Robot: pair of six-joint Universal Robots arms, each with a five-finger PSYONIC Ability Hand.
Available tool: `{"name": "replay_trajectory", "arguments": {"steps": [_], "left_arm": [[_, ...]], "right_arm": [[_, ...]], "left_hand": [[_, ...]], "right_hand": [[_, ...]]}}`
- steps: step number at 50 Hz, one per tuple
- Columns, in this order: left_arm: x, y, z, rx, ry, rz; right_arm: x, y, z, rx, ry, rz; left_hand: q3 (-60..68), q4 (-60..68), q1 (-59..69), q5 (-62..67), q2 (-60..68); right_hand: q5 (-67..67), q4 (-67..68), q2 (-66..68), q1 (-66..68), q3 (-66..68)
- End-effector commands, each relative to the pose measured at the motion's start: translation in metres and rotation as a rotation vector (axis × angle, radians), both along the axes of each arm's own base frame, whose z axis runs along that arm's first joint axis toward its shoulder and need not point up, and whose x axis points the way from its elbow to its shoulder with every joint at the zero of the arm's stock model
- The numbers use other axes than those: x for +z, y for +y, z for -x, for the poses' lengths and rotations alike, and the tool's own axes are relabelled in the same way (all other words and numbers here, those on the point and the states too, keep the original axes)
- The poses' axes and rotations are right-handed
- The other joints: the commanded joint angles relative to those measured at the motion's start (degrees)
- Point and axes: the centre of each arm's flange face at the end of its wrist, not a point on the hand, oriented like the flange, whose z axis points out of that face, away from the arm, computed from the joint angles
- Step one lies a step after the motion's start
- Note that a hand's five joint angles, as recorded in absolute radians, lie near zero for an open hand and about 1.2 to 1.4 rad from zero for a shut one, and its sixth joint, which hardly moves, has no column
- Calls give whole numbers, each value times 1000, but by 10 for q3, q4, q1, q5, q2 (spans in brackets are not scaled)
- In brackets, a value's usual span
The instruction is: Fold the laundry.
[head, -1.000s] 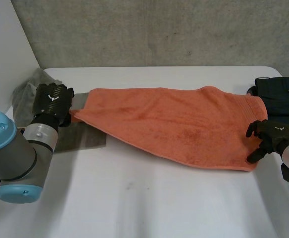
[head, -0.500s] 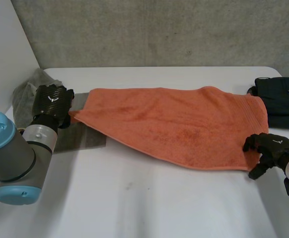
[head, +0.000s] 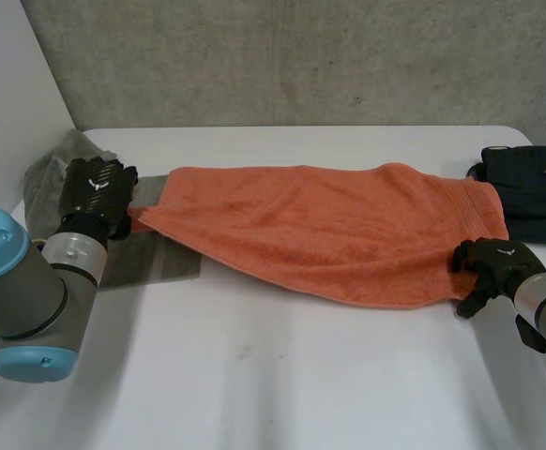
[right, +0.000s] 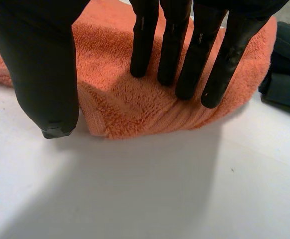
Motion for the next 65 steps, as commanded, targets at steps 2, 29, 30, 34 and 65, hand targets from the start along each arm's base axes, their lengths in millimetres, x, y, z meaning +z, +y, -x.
{"name": "replay_trajectory", "arguments": {"steps": [2, 29, 30, 34, 65], "left_arm": [[0, -1, -1, 2, 0, -1], [10, 118, -37, -38, -355, -496], [9, 125, -40, -46, -392, -517], [9, 153, -50, -84, -516, -563], [-39, -44, 22, 111, -320, -101]], "right_arm": [[-5, -7, -6, 3, 10, 5], [74, 68, 27, 309, 711, -66], [80, 74, 34, 311, 722, -97], [90, 80, 44, 309, 729, -113], [26, -87, -26, 210, 850, 551]], "left_hand": [[116, 111, 142, 136, 113], [116, 111, 142, 136, 113], [116, 111, 142, 136, 113], [116, 111, 142, 136, 113], [116, 111, 142, 136, 113]], "right_hand": [[101, 89, 93, 146, 88], [452, 440, 444, 497, 439], [452, 440, 444, 497, 439], [452, 440, 444, 497, 439], [452, 440, 444, 497, 439]]}}
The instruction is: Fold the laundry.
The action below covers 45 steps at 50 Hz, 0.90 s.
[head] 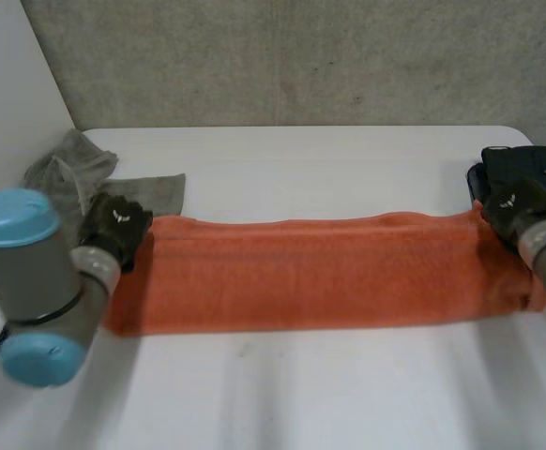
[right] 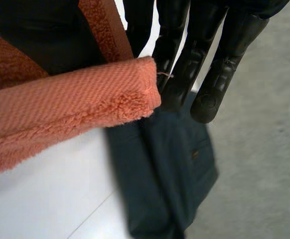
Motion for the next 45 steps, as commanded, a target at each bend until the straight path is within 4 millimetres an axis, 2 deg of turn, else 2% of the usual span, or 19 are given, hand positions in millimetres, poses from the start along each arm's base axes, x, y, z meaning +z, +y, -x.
{"name": "replay_trajectory", "arguments": {"steps": [1, 4, 7, 8, 9, 10, 11, 13, 14, 18, 19, 22, 26, 27, 30, 31, 34, 40, 45], "left_arm": [[-18, -52, 14, 86, 7, 94], [-27, -63, 21, 75, 17, 99], [-31, -70, 26, 60, 33, 111], [-33, -71, 28, 48, 36, 110], [-33, -72, 29, 35, 39, 112], [-34, -72, 34, 0, 48, 121], [-33, -72, 37, -22, 53, 127], [-31, -70, 44, -62, 60, 143], [-25, -68, 51, -94, 73, 165], [-15, -64, 55, -106, 92, 199], [-11, -64, 55, -106, 95, 206], [2, -59, 49, -93, 99, 218], [15, -47, 35, -80, 97, 211], [17, -44, 32, -76, 95, 207], [19, -27, 23, -73, 88, 183], [20, -23, 21, -74, 87, 179], [22, -6, 15, -84, 90, 157], [23, 20, 14, -125, 143, 113], [24, 31, 14, -136, 208, 82]], "right_arm": [[-17, -44, -18, 39, -9, 181], [-24, -62, -21, 45, -9, 246], [-34, -70, -22, 47, 4, 263], [-40, -73, -22, 43, 17, 268], [-43, -74, -22, 41, 24, 268], [-45, -75, -22, 39, 30, 269], [-46, -76, -23, 39, 34, 273], [-44, -81, -22, 17, 34, 293], [-42, -82, -21, 6, 32, 300], [-25, -83, -18, -52, -17, 329], [-11, -80, -17, -63, -60, 348], [10, -74, -12, -78, -151, 361], [41, -53, -10, -59, -355, 352], [54, -44, -7, -41, -429, 341], [64, -31, 6, -31, -496, 280], [65, -22, 16, -37, -512, 215], [61, -8, 26, -40, -524, 102], [32, 29, 34, -61, -543, -211], [12, 42, 41, -85, -509, -298]], "left_hand": [[116, 111, 142, 136, 113], [116, 111, 142, 136, 113], [116, 111, 142, 136, 113], [116, 111, 142, 136, 113], [116, 111, 142, 136, 113], [-112, -117, -86, -91, -115], [-287, -293, -261, -267, -291], [-584, -589, -558, -563, -587], [-572, -577, -546, -551, -575], [-583, -589, -557, -563, -587], [-583, -589, -557, -563, -587], [-583, -589, -557, -563, -587], [-583, -589, -557, -563, -587], [-583, -589, -557, -563, -587], [-583, -589, -557, -563, -587], [-583, -589, -557, -563, -587], [-583, -589, -557, -563, -587], [-583, -589, -557, -563, -587], [-580, -585, -554, -560, -583]], "right_hand": [[131, 118, 125, 231, 122], [131, 118, 125, 231, 122], [131, 118, 125, 231, 122], [10, -3, 4, 110, 1], [-169, -182, -176, -70, -178], [-323, -336, -329, -223, -332], [-418, -431, -424, -318, -427], [-569, -582, -575, -469, -578], [-569, -582, -575, -469, -578], [-569, -582, -575, -469, -578], [-569, -582, -575, -469, -578], [-569, -582, -575, -469, -578], [-569, -582, -575, -469, -578], [-569, -582, -575, -469, -578], [-569, -582, -575, -469, -578], [-569, -582, -575, -469, -578], [-569, -582, -575, -469, -578], [-496, -509, -502, -396, -505], [-472, -485, -479, -373, -481]]}}
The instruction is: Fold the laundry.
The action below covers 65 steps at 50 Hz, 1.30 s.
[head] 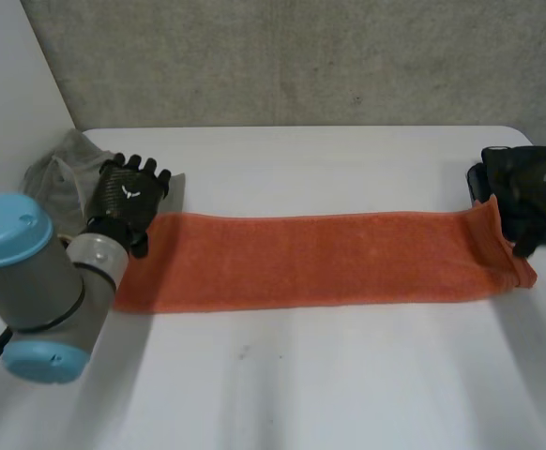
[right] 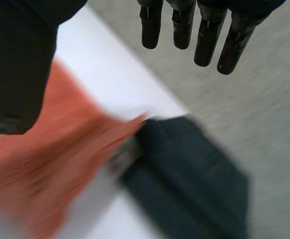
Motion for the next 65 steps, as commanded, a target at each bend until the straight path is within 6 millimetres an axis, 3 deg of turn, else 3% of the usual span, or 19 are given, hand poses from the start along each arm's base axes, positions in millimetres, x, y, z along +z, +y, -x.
{"name": "replay_trajectory", "arguments": {"steps": [1, 13, 16, 17, 20, 28, 32, 37, 40, 42, 44, 47, 48, 51, 52, 57, 59, 60, 65], "left_arm": [[0, 19, 0, -33, 93, -57], [-7, 17, -2, -24, 106, -80], [-7, 18, -2, -24, 105, -81], [-7, 17, -3, -23, 106, -81], [-7, 17, -3, -21, 106, -81], [-5, 18, -3, -23, 107, -76], [-3, 20, -3, -22, 108, -73], [2, 22, -5, -19, 113, -61], [3, 24, -6, -20, 113, -59], [5, 24, -6, -20, 114, -57], [6, 25, -6, -20, 116, -52], [9, 25, -7, -20, 119, -47], [10, 25, -7, -21, 120, -44], [13, 25, -8, -18, 124, -34], [14, 25, -8, -18, 125, -32], [19, 27, -8, -19, 129, -19], [18, 28, -9, -19, 127, -25], [18, 29, -9, -19, 127, -27], [15, 30, -9, -20, 124, -35]], "right_arm": [[-35, 25, 10, 27, 42, -188], [-85, 6, 13, 53, 133, -119], [-93, 0, 14, 50, 137, -102], [-95, -5, 15, 45, 144, -74], [-93, -15, 18, 14, 160, -21], [-80, -22, 41, -141, 221, 26], [-67, -22, 72, -209, 294, 37], [-51, -27, 126, -316, 447, 54], [-46, -31, 142, -339, 521, 65], [-41, -32, 143, -331, 564, 79], [-34, -32, 134, -305, 576, 111], [-15, -29, 96, -207, 548, 200], [-7, -25, 68, -131, 519, 245], [2, -15, 23, -7, 474, 305], [8, -5, -9, 86, 452, 347], [17, 36, -96, 336, 394, 438], [15, 55, -123, 421, 385, 458], [6, 69, -145, 495, 373, 452], [-31, 119, -206, 722, 345, 412]], "left_hand": [[-19, -14, -5, -24, -14], [-19, -14, -5, -24, -14], [-21, -16, -7, -25, -16], [-21, -16, -7, -25, -16], [-21, -16, -7, -25, -16], [-21, -16, -7, -25, -16], [-21, -16, -7, -25, -16], [-21, -16, -7, -25, -16], [-23, -18, -8, -27, -17], [-23, -18, -8, -27, -17], [-23, -18, -8, -27, -17], [-23, -18, -8, -27, -17], [-23, -18, -8, -27, -17], [-23, -18, -8, -27, -17], [-23, -18, -8, -27, -17], [-23, -18, -8, -27, -17], [-23, -18, -9, -27, -18], [-23, -18, -9, -27, -18], [-23, -18, -9, -27, -18]], "right_hand": [[51, 61, 68, 80, 59], [123, 133, 140, 152, 131], [195, 205, 212, 224, 203], [295, 305, 312, 324, 303], [645, 655, 662, 674, 653], [652, 662, 669, 681, 661], [652, 662, 669, 681, 661], [652, 662, 669, 681, 661], [652, 662, 669, 681, 661], [652, 662, 669, 681, 661], [652, 662, 669, 681, 661], [652, 662, 669, 681, 661], [652, 662, 669, 681, 661], [652, 662, 669, 681, 661], [652, 662, 669, 681, 661], [652, 662, 669, 681, 661], [652, 662, 669, 681, 661], [652, 662, 669, 681, 661], [652, 662, 669, 681, 661]]}}
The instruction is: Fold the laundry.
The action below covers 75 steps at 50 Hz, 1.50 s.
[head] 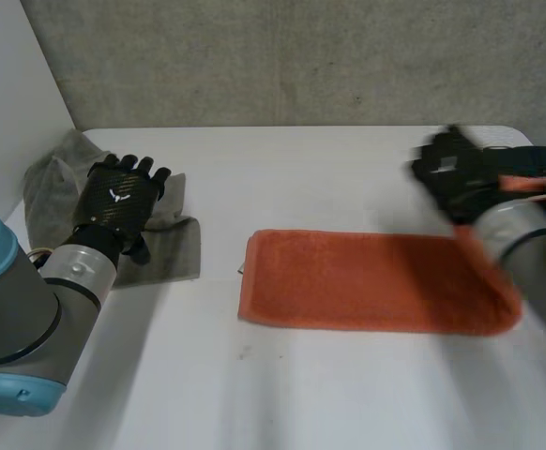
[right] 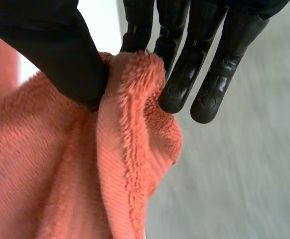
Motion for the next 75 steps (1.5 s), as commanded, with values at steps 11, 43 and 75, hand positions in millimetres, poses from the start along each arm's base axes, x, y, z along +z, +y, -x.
{"name": "replay_trajectory", "arguments": {"steps": [11, 43, 75], "left_arm": [[-2, 2, 4, -14, -1, -6], [-48, 76, 158, -469, 155, -238], [-46, -11, 133, -67, 175, -127]], "right_arm": [[-96, 114, -126, 459, 106, -185], [-67, 49, 47, -362, -493, -673], [-83, 48, 45, -327, -378, -647]], "left_hand": [[-23, -18, -9, -27, -18], [-8, -3, 7, -12, -2], [33, 38, 47, 29, 38]], "right_hand": [[-50, -77, -73, 36, -72], [-555, -582, -578, -469, -577], [-366, -393, -388, -280, -387]]}}
